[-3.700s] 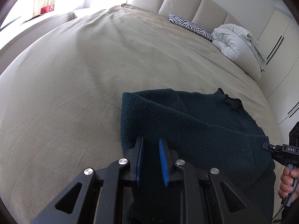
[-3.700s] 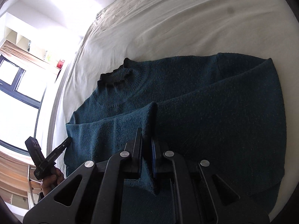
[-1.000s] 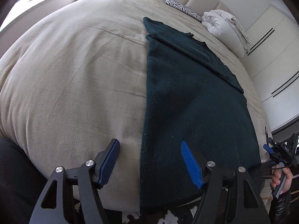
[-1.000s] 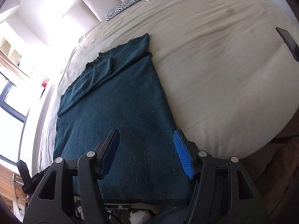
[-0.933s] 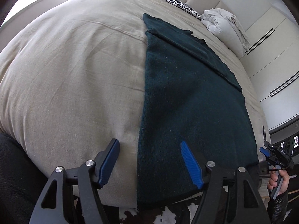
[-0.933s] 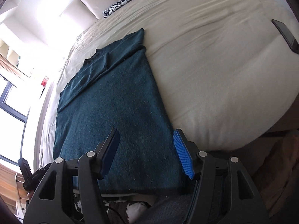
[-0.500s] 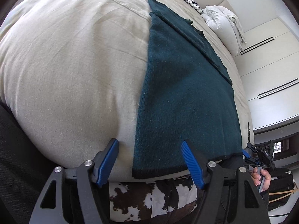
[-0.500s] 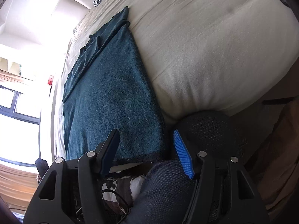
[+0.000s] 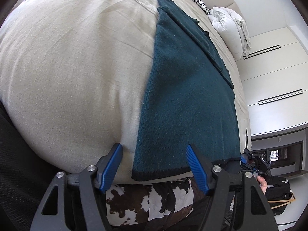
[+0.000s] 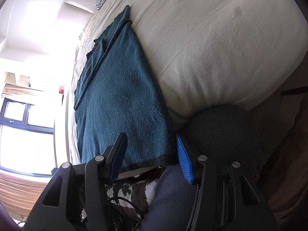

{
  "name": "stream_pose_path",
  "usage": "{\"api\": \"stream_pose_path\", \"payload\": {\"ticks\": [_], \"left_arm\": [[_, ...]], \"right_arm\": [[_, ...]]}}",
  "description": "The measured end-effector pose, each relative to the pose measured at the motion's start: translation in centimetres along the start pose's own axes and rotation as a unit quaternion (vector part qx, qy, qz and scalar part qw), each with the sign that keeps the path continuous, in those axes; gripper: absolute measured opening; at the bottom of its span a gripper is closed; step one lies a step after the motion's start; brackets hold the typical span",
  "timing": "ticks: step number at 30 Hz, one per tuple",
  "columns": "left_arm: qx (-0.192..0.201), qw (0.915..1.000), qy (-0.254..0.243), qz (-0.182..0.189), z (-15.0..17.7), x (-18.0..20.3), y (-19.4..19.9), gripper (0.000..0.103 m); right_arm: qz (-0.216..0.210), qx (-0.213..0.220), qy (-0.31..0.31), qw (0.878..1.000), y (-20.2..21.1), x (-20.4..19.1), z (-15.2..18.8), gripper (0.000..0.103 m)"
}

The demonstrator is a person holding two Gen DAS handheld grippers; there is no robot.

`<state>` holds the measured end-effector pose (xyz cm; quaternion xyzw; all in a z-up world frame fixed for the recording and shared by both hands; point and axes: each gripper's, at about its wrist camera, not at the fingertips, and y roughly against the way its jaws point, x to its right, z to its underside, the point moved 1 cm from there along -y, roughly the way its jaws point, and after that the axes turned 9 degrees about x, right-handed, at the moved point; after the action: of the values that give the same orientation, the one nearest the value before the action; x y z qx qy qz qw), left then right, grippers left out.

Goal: Fold small clothes
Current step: 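Move both grippers to the sweater hem, then grasp the hem with both grippers and fold it toward the collar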

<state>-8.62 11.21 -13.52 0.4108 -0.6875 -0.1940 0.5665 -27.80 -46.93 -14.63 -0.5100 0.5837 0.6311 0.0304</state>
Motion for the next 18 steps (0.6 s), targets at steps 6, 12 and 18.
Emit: {"api": "stream_pose_path", "payload": {"ticks": [6, 12, 18], "left_arm": [[-0.019, 0.9998, -0.007, -0.006, 0.3, 0.4, -0.8, 0.017], [-0.016, 0.9997, -0.019, -0.004, 0.5, 0.9, -0.6, 0.008], [0.002, 0.9997, -0.024, 0.008, 0.3, 1.2, 0.3, 0.007]], "right_arm": [[-0.001, -0.003, -0.004, 1.000, -0.1, 0.1, 0.0, 0.044], [0.004, -0.008, -0.004, 1.000, -0.4, 0.2, 0.3, 0.034], [0.009, -0.009, 0.008, 1.000, -0.4, -0.3, 0.5, 0.007]]}}
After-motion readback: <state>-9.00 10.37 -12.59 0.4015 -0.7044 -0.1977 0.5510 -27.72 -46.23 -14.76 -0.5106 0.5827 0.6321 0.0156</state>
